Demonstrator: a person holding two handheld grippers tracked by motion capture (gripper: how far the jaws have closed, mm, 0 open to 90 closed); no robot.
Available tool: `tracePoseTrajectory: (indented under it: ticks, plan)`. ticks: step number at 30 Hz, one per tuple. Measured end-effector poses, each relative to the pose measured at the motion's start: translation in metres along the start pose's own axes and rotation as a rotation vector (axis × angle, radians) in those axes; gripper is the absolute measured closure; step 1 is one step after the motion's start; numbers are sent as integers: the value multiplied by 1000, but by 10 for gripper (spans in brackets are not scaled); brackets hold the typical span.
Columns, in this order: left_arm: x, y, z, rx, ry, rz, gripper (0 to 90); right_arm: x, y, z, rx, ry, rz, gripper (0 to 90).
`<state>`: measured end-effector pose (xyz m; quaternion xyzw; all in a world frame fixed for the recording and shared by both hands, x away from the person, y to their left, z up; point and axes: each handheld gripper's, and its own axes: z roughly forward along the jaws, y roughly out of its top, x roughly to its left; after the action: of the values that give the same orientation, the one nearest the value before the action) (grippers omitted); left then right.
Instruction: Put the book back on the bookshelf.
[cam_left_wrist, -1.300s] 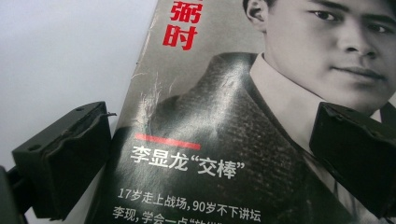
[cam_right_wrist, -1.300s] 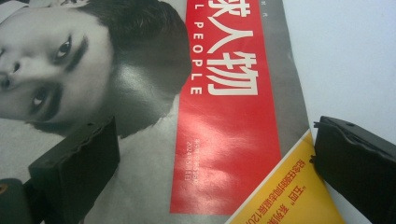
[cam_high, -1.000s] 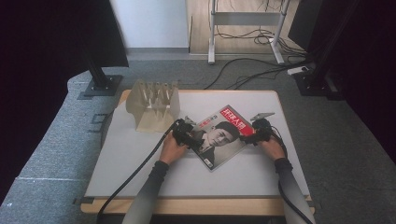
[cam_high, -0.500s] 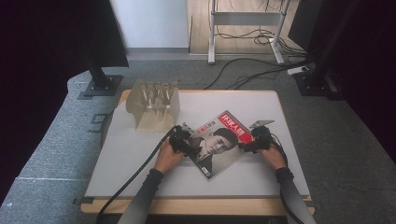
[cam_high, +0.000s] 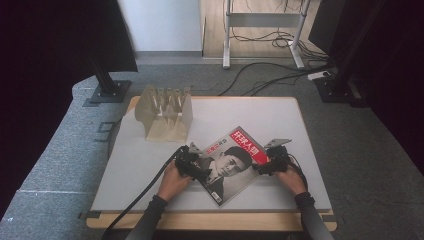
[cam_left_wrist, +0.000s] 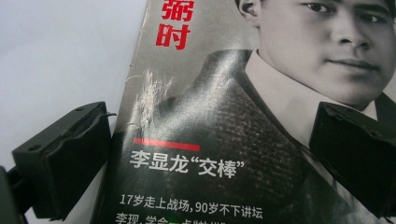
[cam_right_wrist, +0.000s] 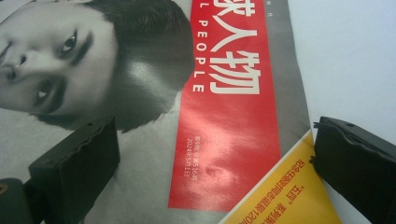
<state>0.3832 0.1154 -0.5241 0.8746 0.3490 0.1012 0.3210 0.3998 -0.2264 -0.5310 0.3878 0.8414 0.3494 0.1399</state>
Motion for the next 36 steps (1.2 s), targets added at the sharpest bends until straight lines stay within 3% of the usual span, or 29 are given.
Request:
tracePoseTrajectory:
  ticks: [4,8,10,19,21,25,36]
  plan:
    - [-3,-7,-5,-5,-8,11,0,10,-5,-4,-8,2,-4,4]
    - [2,-3,-4,9,-24,17,0,14,-7,-5,-18,-17,-6,5]
    - [7,-1,-2,1,-29,24,0,19,-10,-10,-22,-58,-26,4]
    - [15,4,3,-6,-47,38,0,22,-30,-33,-25,-79,-35,29]
    - [14,4,3,-2,-42,42,0,25,-34,-35,-2,-103,-65,31]
    - [8,4,2,7,-55,55,0,27,-35,-35,-18,-123,-69,8]
    - [-16,-7,-11,58,-33,39,0,10,-24,-25,5,-123,-33,0]
